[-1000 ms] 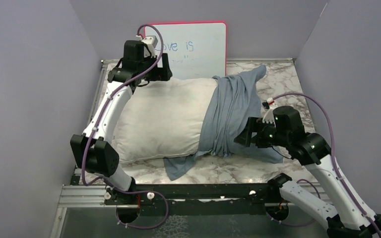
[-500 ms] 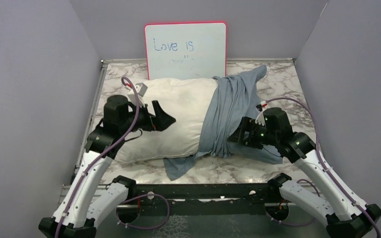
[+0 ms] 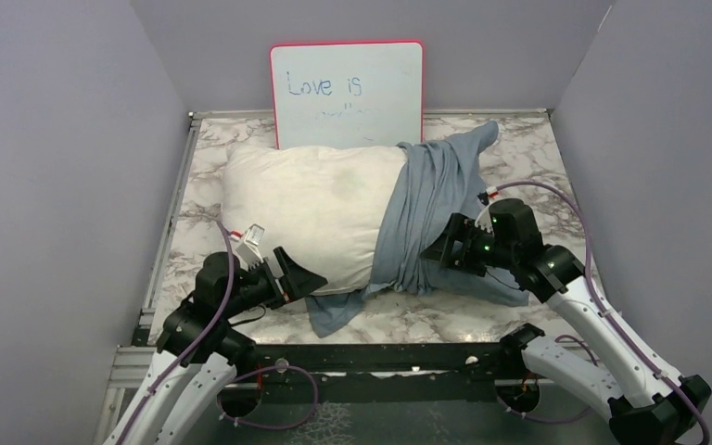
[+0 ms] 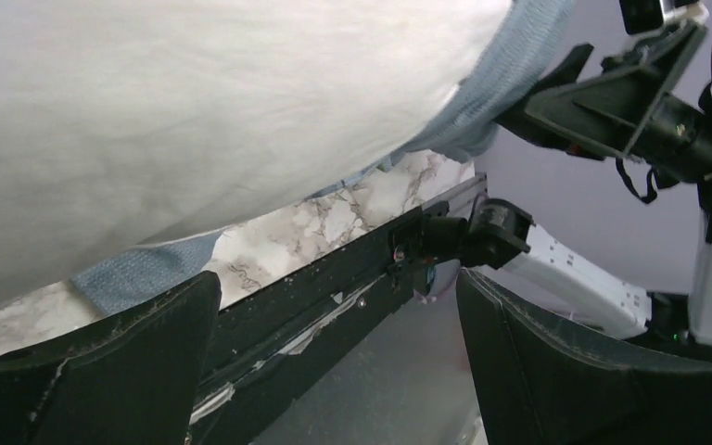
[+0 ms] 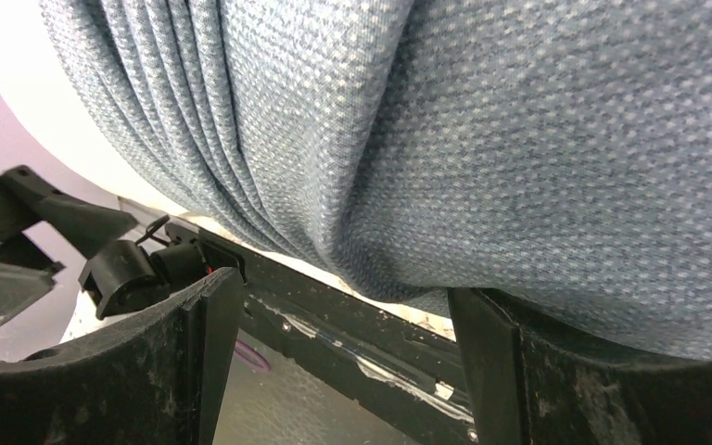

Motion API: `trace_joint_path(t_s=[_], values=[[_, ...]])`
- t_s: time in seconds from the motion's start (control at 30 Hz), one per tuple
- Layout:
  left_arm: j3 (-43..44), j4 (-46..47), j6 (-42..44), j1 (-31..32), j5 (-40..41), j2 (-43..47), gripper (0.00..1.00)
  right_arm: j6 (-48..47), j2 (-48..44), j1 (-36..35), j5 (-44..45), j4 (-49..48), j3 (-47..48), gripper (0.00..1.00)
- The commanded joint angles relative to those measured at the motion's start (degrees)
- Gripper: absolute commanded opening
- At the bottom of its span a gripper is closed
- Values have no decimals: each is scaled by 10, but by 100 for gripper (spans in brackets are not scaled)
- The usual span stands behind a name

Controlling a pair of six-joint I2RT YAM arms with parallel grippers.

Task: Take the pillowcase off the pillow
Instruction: Remove the pillow from the pillowcase.

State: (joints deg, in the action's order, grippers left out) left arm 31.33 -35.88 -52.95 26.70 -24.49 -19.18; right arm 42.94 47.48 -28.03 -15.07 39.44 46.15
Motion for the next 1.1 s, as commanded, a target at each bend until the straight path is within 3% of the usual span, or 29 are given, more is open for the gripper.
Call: trace_joint_path(t_s=[0.0, 0.47, 0.63, 0.73, 0.87, 1.07], values=[[-31, 5, -88, 0, 64, 27, 99, 14, -4, 1, 3, -32, -11, 85], [-52, 38, -161, 1, 149, 1, 98, 21, 0, 2, 15, -41, -21, 85], [-18, 51, -113, 11, 141, -115, 98, 26, 15, 2, 5, -56, -25, 85], [-2, 54, -142, 65, 205, -128, 98, 21, 28, 2, 3, -54, -18, 85], [-45, 98, -256, 160, 293, -116, 98, 22, 28, 2, 12, -56, -22, 85], [-2, 159, -291, 340, 466, -266, 98, 19, 47, 2, 2, -65, -11, 85]])
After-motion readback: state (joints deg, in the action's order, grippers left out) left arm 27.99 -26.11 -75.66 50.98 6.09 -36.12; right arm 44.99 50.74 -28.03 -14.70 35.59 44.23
